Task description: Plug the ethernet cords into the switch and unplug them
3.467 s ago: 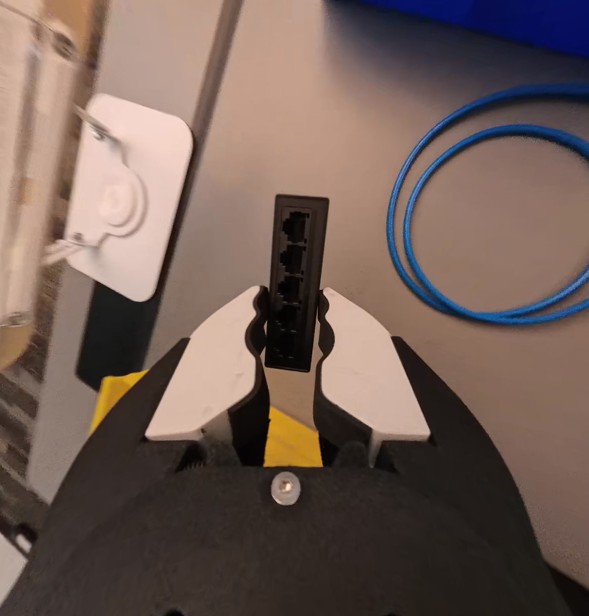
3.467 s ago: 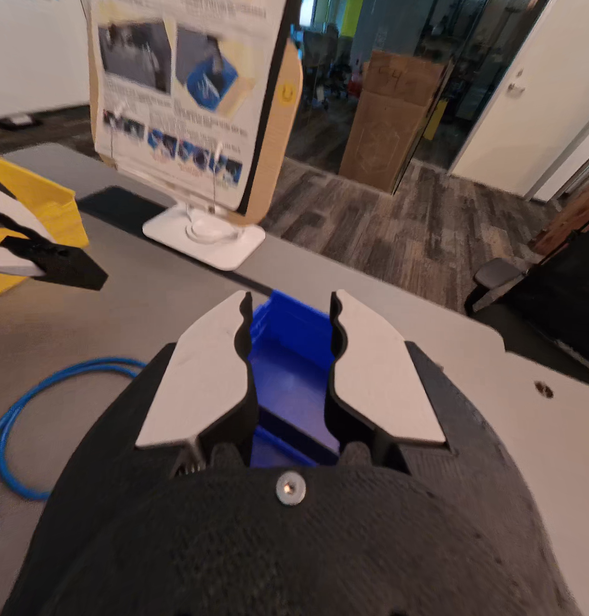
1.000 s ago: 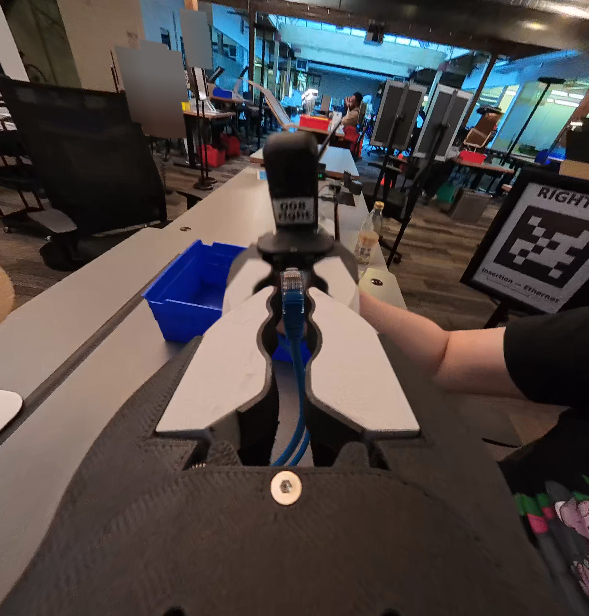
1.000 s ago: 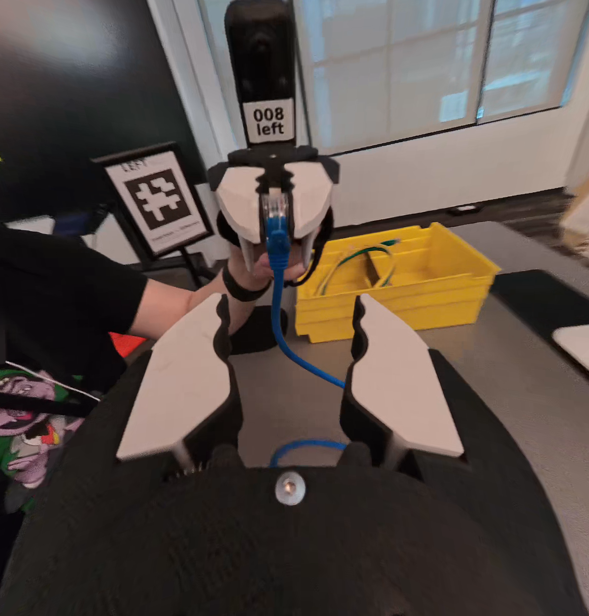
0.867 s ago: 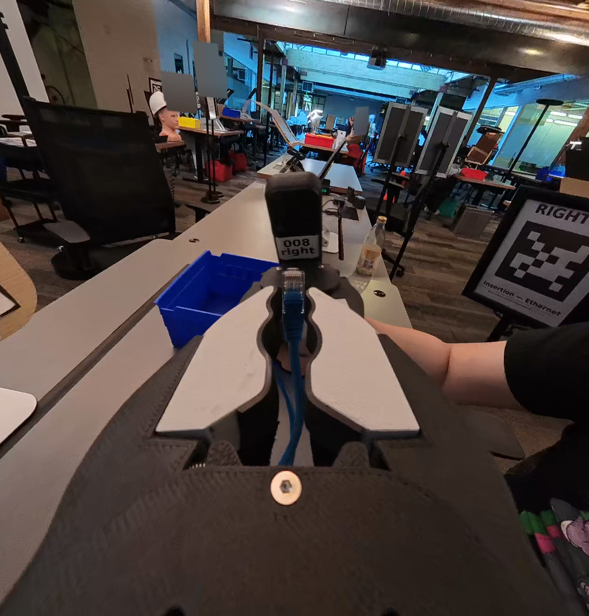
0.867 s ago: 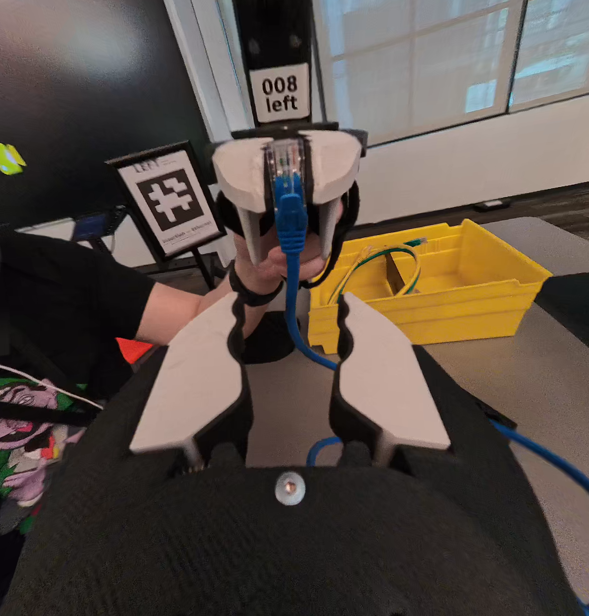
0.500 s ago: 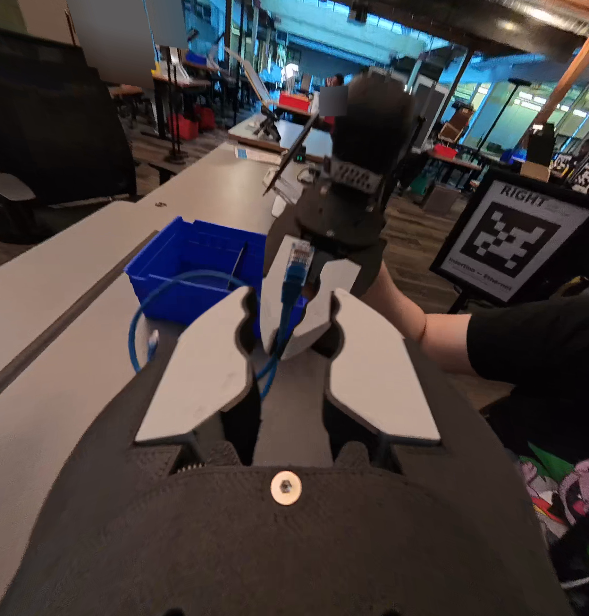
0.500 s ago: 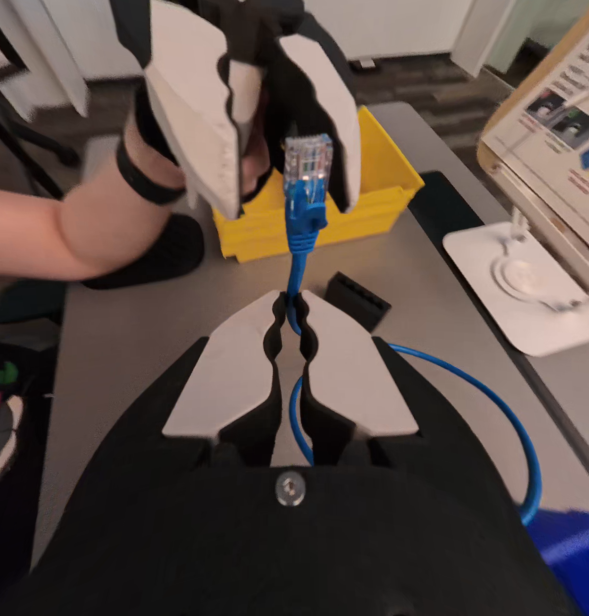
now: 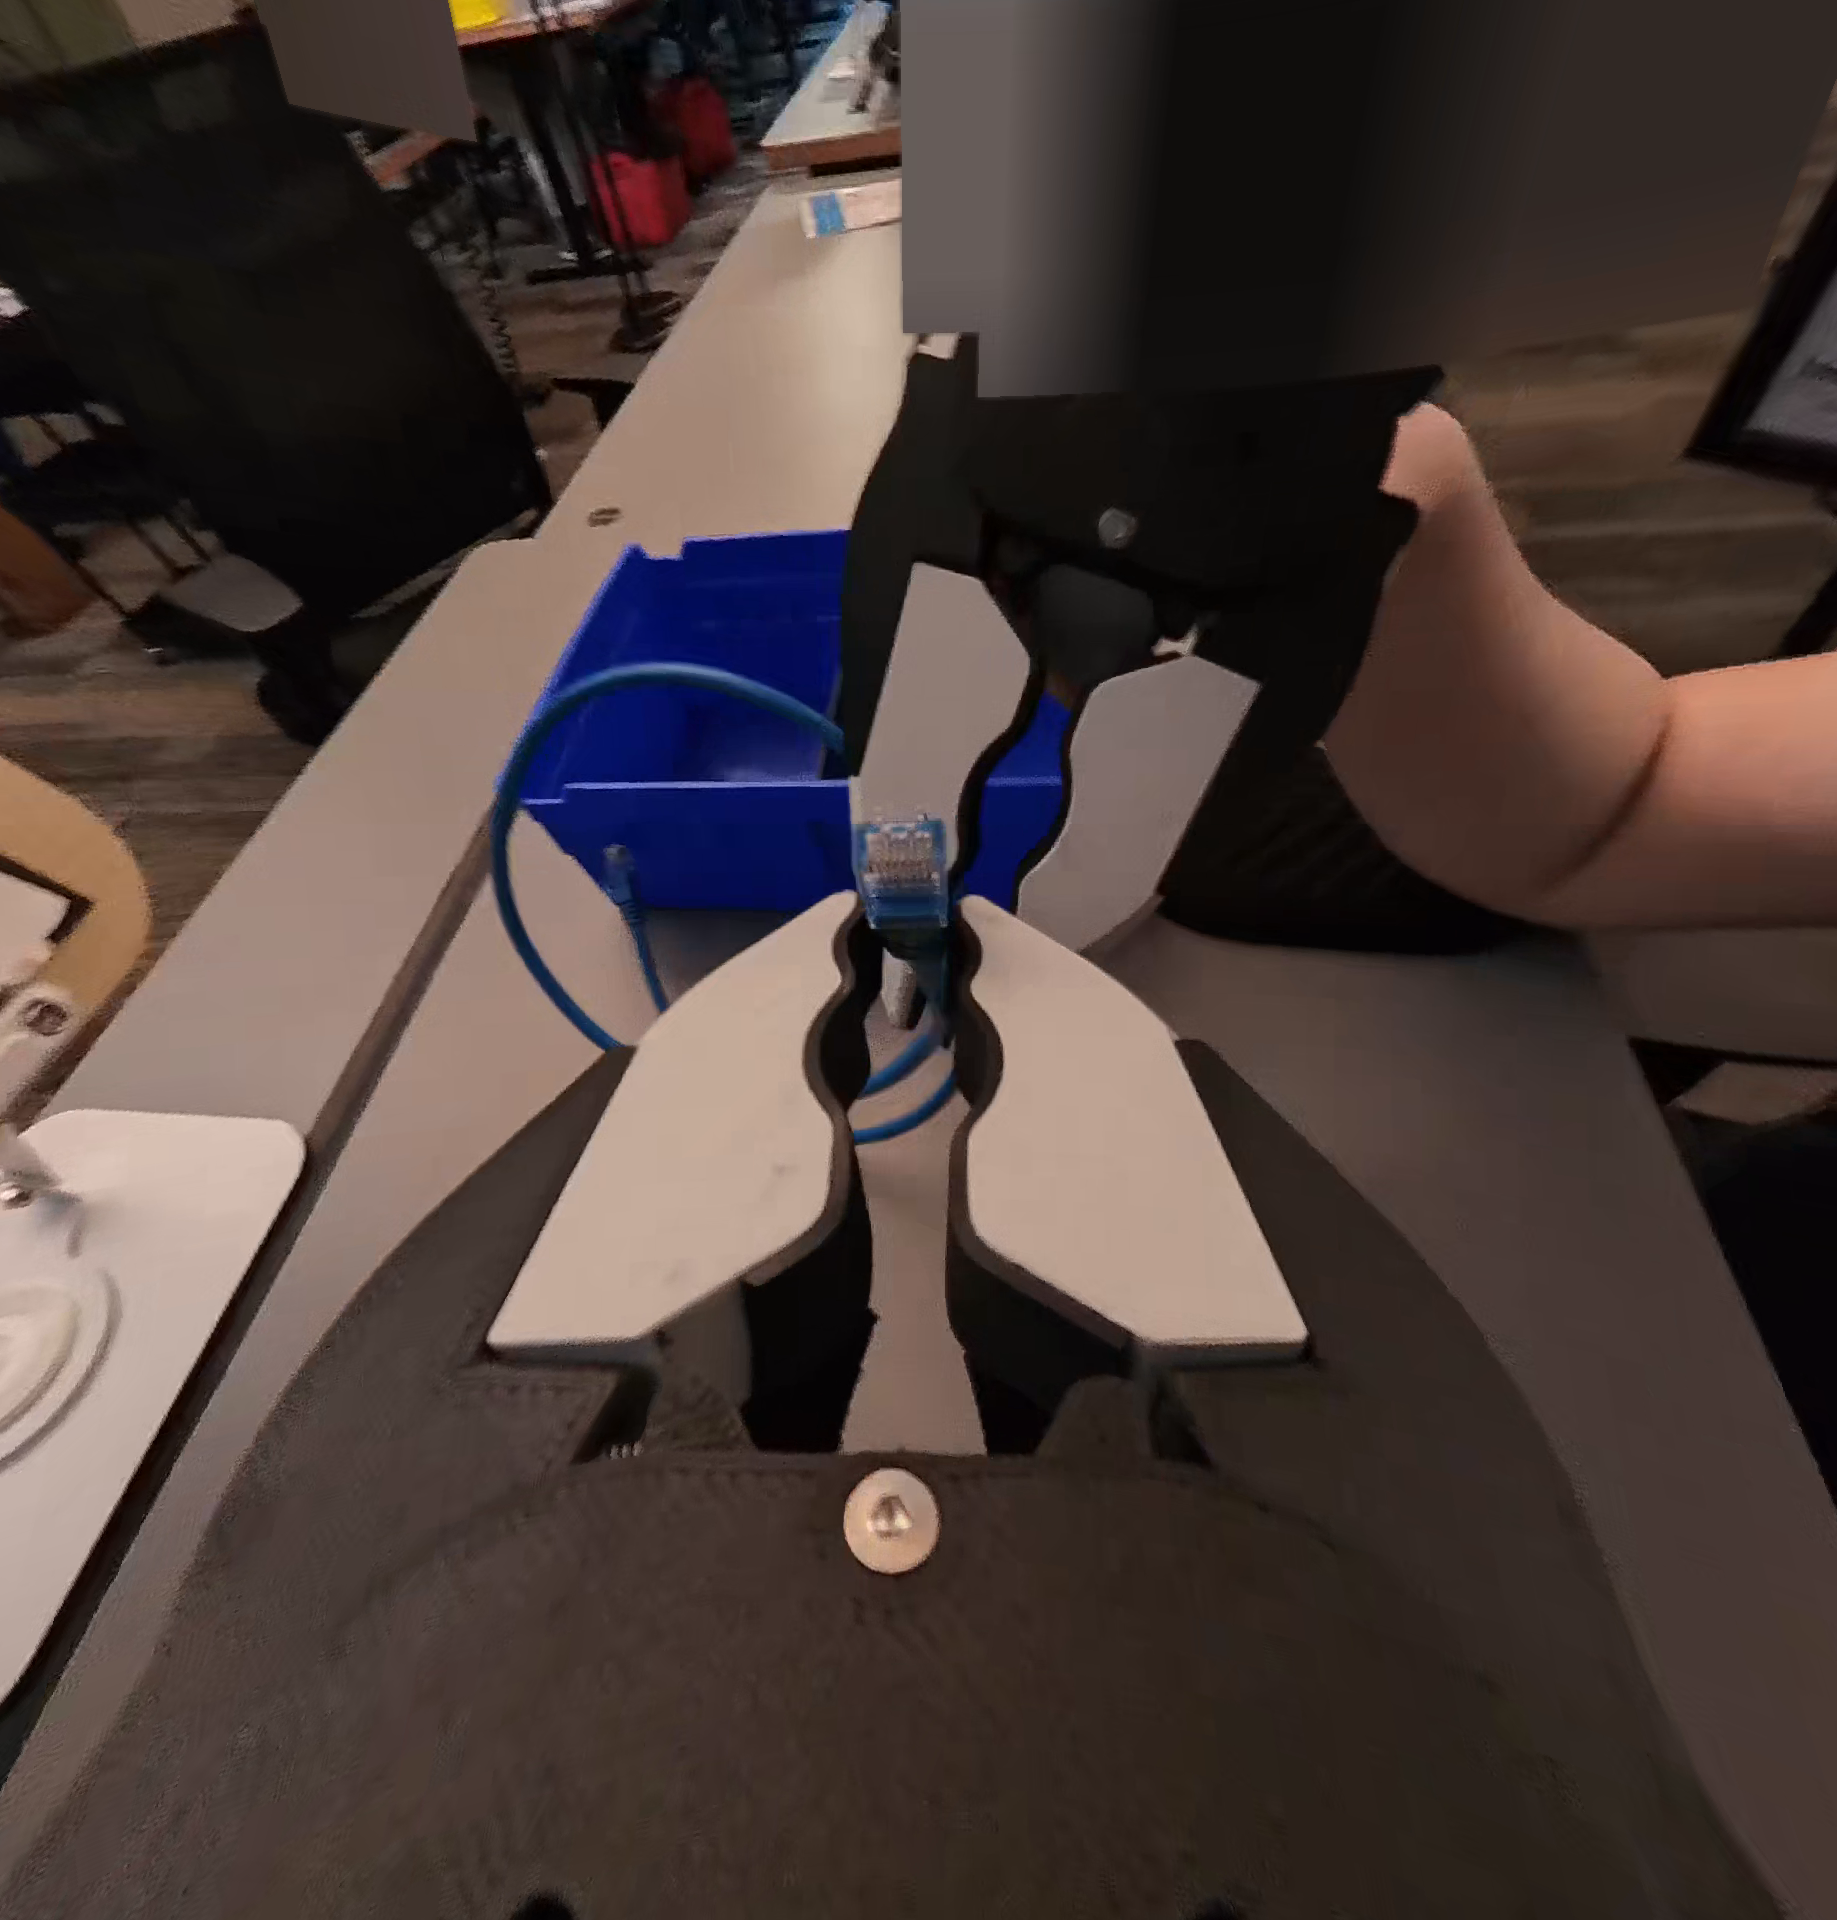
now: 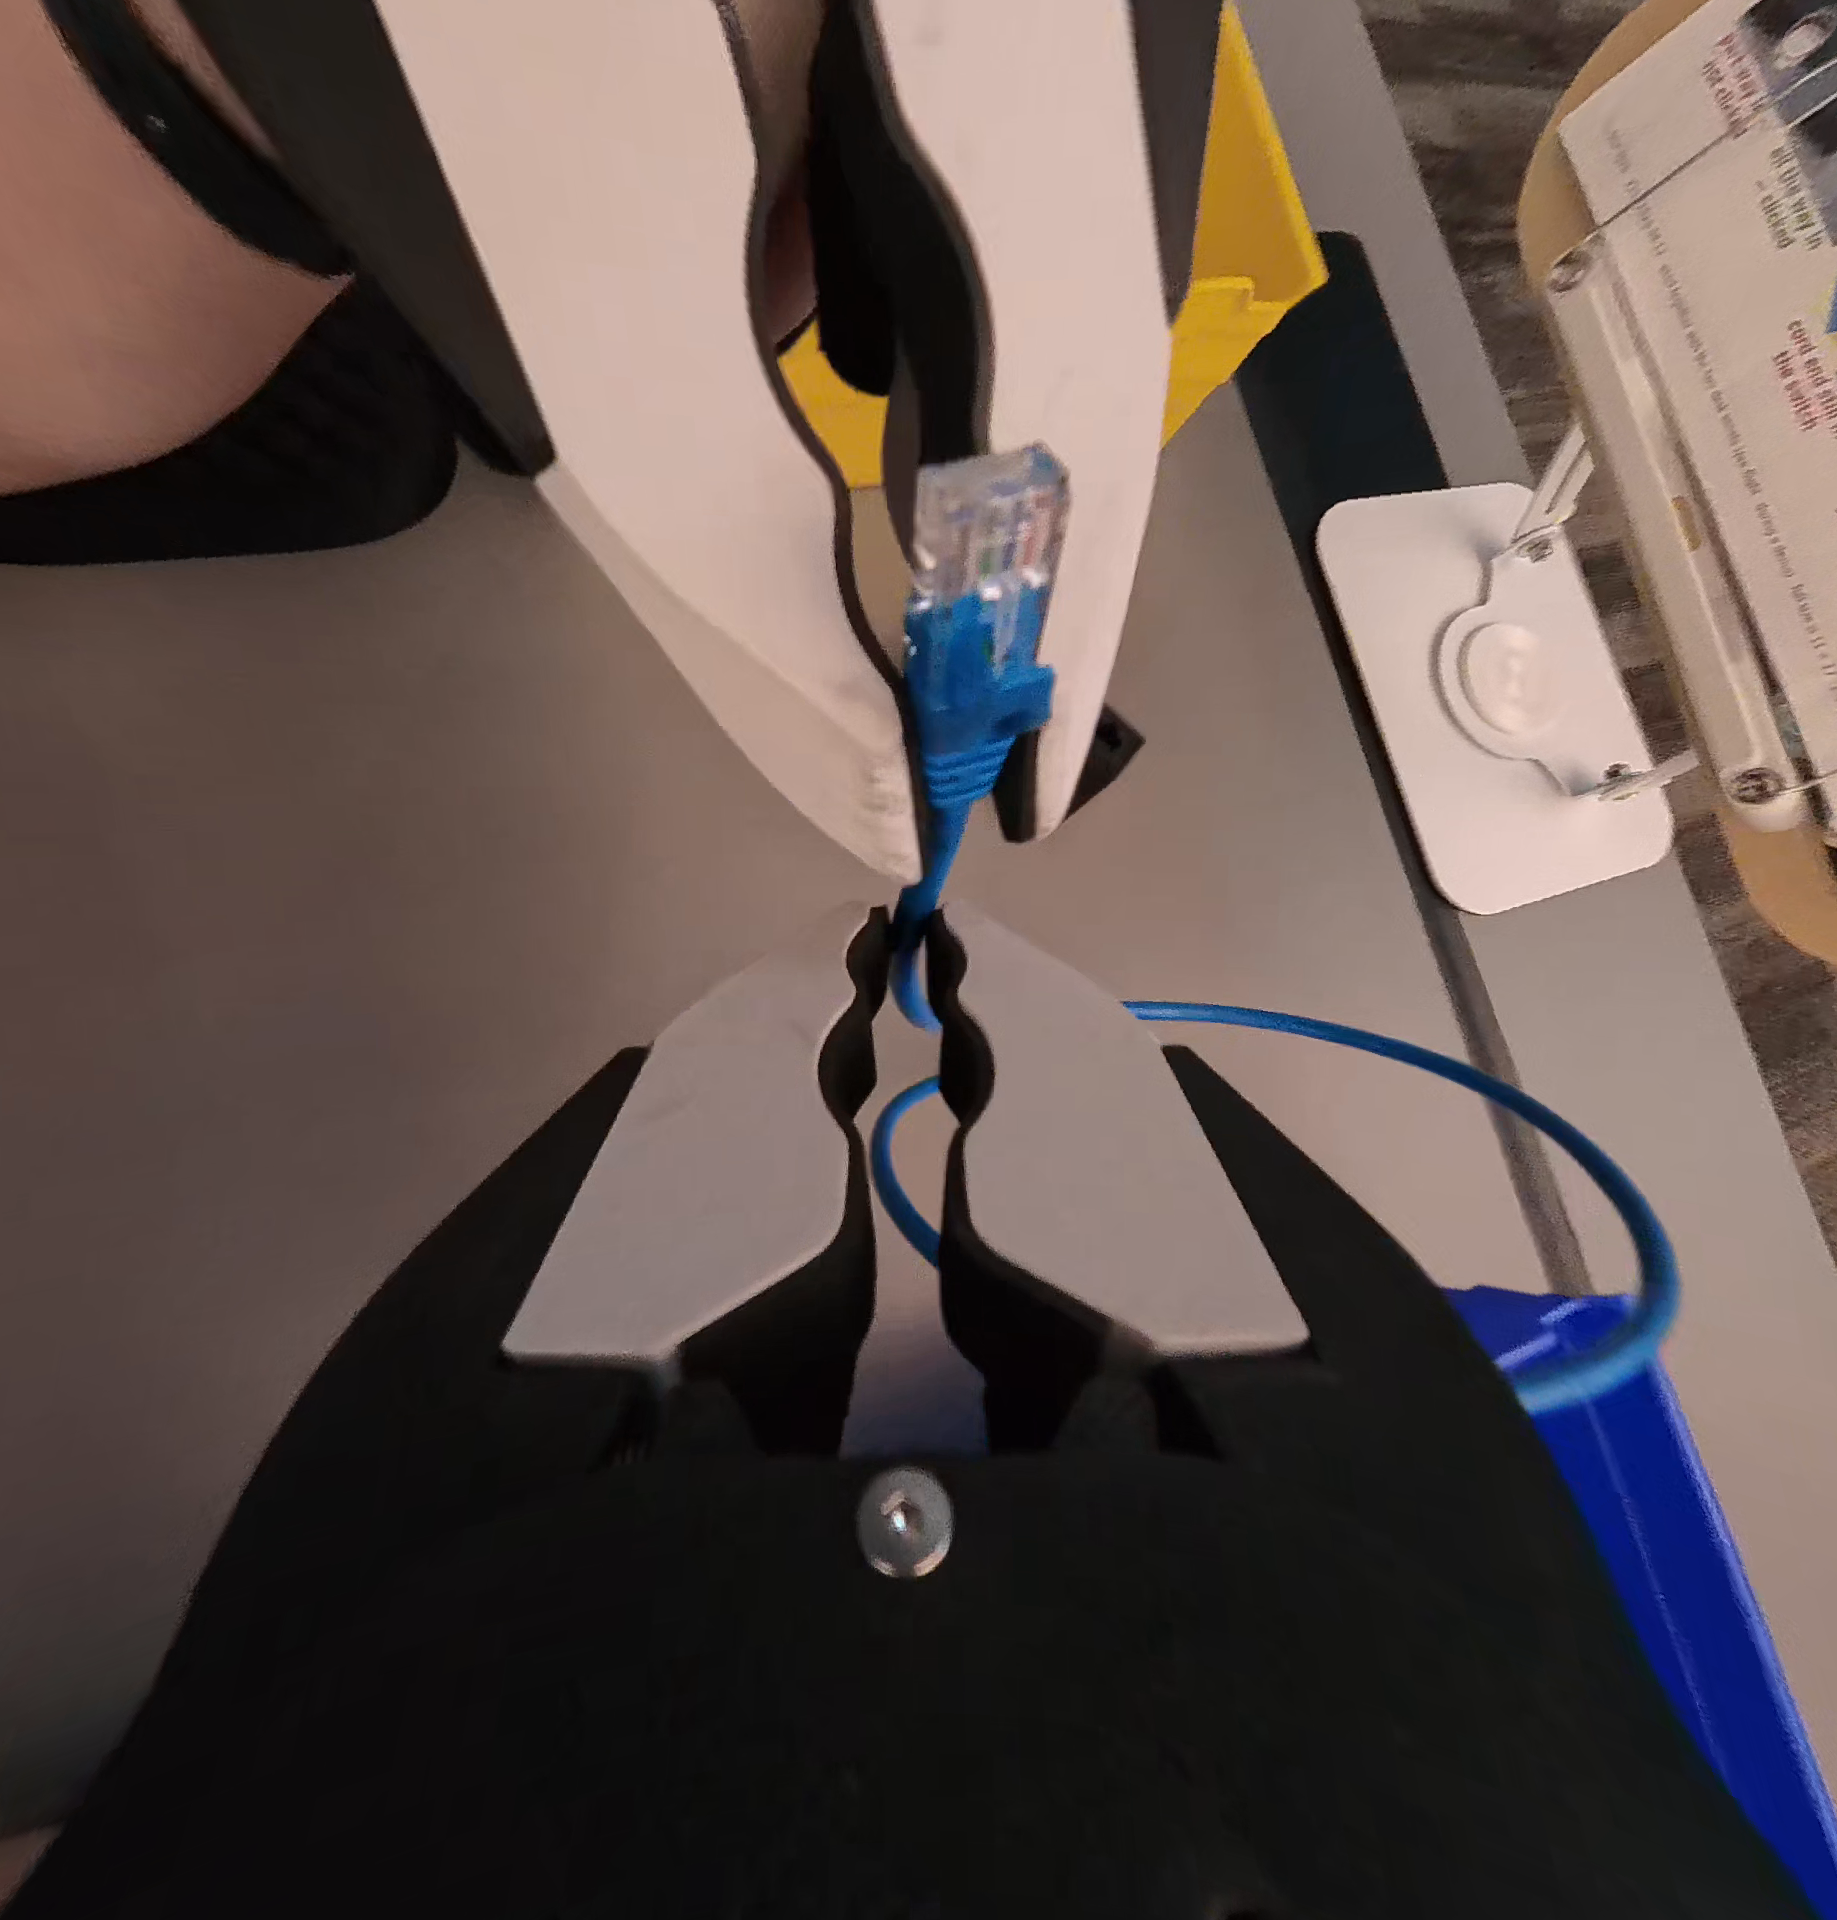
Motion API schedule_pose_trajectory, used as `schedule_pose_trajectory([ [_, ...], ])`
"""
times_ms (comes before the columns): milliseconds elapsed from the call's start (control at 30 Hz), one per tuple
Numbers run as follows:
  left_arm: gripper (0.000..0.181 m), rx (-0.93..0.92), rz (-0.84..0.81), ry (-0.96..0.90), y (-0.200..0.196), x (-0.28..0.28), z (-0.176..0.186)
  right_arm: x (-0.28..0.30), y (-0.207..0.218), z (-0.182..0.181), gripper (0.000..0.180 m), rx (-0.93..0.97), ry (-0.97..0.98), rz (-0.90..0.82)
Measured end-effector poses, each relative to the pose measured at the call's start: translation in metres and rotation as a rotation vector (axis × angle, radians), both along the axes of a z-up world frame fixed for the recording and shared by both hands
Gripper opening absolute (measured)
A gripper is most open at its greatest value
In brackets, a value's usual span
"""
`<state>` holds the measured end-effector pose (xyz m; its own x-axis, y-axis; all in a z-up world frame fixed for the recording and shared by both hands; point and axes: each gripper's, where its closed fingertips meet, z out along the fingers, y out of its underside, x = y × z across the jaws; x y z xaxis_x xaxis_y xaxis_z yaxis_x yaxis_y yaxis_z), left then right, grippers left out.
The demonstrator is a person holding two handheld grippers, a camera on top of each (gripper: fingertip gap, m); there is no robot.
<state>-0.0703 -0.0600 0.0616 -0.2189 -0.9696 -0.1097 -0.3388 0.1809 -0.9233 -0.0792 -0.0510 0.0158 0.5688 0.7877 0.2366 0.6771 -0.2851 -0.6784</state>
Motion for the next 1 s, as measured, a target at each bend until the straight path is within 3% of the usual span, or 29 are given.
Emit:
schedule_pose_trajectory([
  [33,0.01,-0.022,0.033,-0.025,0.005,0.002,0.004,0.002,0.005,0.004,0.009,0.034,0.014,-0.022],
  [100,0.01,-0.11,0.063,-0.075,0.013,0.004,0.012,0.014,0.014,0.021,0.03,0.121,0.03,-0.135],
  [200,0.01,-0.228,0.091,-0.124,0.027,0.002,0.018,-0.009,-0.007,0.053,0.012,0.197,0.173,-0.079],
  [233,0.01,-0.258,0.098,-0.144,0.031,0.0,0.021,-0.03,-0.02,0.059,0.002,0.165,0.274,0.009],
  [300,0.01,-0.294,0.113,-0.174,0.037,-0.003,0.027,-0.071,-0.039,0.056,0.002,-0.002,0.467,0.132],
  [367,0.01,-0.285,0.135,-0.197,0.041,-0.006,0.032,-0.091,-0.019,0.039,0.01,-0.137,0.596,0.024],
  [433,0.01,-0.255,0.149,-0.209,0.043,-0.01,0.037,-0.105,0.005,0.023,0.002,-0.134,0.724,-0.042],
  [533,0.01,-0.248,0.151,-0.232,0.039,-0.017,0.047,-0.098,0.042,0.016,0.022,0.045,0.886,-0.215],
  [633,0.009,-0.21,0.161,-0.255,0.035,-0.018,0.054,-0.084,0.059,0.031,0.033,0.246,1.041,-0.258],
  [833,0.01,-0.222,0.091,-0.312,0.02,-0.025,0.072,-0.045,0.038,0.087,0.054,0.467,1.419,-0.027],
  [1000,0.01,-0.274,-0.009,-0.335,0.012,-0.031,0.077,-0.023,-0.004,0.129,0.05,0.456,1.609,0.289],
])
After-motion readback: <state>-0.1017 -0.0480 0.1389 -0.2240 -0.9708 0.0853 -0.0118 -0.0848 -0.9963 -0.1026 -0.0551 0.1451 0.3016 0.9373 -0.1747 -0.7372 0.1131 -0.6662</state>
